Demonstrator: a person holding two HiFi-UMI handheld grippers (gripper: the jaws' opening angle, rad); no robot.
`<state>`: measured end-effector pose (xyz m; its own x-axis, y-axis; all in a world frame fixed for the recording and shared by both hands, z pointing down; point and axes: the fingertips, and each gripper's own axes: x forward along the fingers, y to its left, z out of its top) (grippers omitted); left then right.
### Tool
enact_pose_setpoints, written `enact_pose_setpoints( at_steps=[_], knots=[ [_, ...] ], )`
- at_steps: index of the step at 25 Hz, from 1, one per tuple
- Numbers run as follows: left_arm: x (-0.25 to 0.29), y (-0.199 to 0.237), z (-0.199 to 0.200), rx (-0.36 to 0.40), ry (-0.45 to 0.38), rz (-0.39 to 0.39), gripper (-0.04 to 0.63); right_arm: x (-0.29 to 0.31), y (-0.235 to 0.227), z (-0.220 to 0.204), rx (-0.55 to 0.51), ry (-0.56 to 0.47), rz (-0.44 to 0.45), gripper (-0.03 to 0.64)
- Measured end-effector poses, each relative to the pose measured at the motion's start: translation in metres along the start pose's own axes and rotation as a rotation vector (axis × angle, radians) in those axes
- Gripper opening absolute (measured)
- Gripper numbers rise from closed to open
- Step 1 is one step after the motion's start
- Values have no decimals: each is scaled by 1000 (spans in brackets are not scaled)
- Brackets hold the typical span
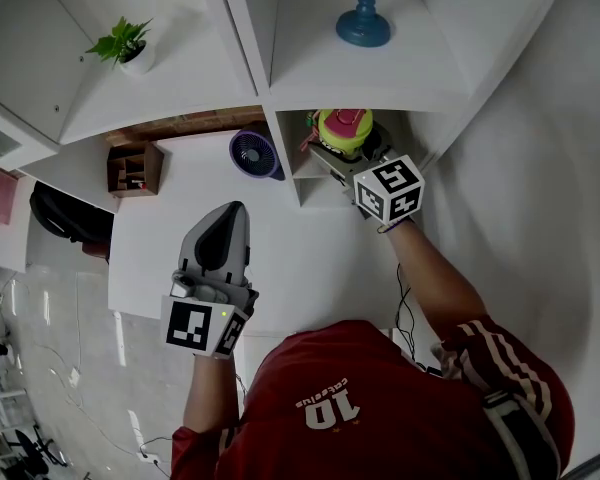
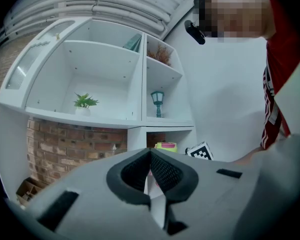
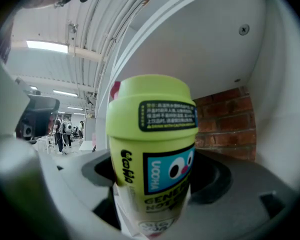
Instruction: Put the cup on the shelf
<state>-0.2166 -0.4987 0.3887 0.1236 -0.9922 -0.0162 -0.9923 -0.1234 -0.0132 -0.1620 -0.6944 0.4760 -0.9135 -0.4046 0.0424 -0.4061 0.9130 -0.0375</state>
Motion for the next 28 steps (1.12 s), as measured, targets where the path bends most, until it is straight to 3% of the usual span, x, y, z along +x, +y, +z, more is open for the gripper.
enact_pose_setpoints(
  at_steps=[8, 23, 28],
  knots=[
    [-5, 3, -8, -58, 1, 5, -6, 14, -6, -7, -3, 11, 2, 403],
    [-34, 14, -18, -92, 12, 49, -6, 20, 1, -8, -37, 19, 24, 396],
    [-45, 3, -25, -104, 20, 22, -6, 20, 0, -10, -44, 53, 6, 399]
  ],
)
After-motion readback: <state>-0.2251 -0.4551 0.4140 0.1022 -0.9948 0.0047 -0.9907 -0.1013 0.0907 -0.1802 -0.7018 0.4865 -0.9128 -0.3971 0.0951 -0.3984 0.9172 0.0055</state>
